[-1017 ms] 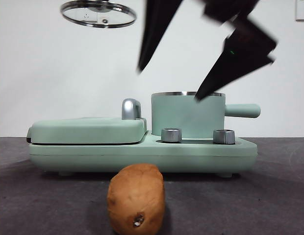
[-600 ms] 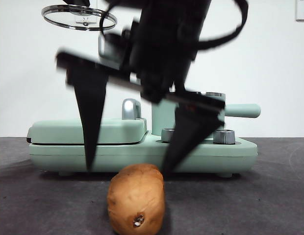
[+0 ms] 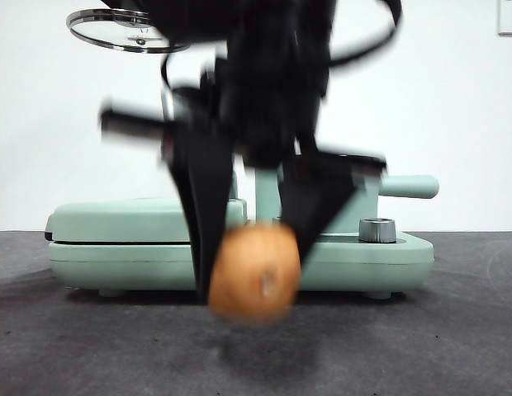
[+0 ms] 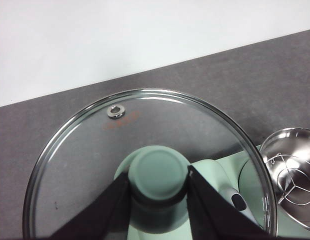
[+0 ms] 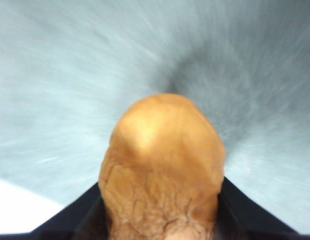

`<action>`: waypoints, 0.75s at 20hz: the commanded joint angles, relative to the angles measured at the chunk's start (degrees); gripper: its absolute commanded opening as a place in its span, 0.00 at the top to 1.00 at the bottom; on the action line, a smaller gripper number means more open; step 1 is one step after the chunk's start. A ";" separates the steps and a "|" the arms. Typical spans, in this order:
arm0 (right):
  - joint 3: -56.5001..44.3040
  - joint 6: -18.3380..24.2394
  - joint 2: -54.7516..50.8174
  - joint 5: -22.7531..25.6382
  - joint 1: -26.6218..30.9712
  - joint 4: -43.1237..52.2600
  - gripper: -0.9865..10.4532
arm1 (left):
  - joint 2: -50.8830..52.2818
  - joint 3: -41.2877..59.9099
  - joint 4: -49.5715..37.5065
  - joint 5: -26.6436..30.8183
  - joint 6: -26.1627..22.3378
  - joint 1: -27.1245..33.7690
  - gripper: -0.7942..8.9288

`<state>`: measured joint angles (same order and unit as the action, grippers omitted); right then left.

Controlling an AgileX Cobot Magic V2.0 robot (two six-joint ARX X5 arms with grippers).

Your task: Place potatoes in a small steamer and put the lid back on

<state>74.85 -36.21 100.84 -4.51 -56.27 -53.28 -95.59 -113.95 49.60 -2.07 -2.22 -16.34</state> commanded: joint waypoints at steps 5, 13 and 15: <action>19.82 12.07 0.17 2.01 12.22 -12.00 0.89 | 0.11 -1.81 -1.31 -0.37 -0.48 -0.13 0.91; 30.10 16.37 2.38 2.95 26.77 -3.54 0.91 | 0.09 -1.81 -1.31 -0.37 -0.13 -0.17 0.91; 30.10 17.16 2.86 2.60 28.22 -1.99 0.91 | 0.09 -1.81 -1.31 -0.37 -0.15 -0.17 0.91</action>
<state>103.92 -20.40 102.19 -1.69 -27.81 -55.81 -95.59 -113.95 49.80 -2.09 -2.15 -16.36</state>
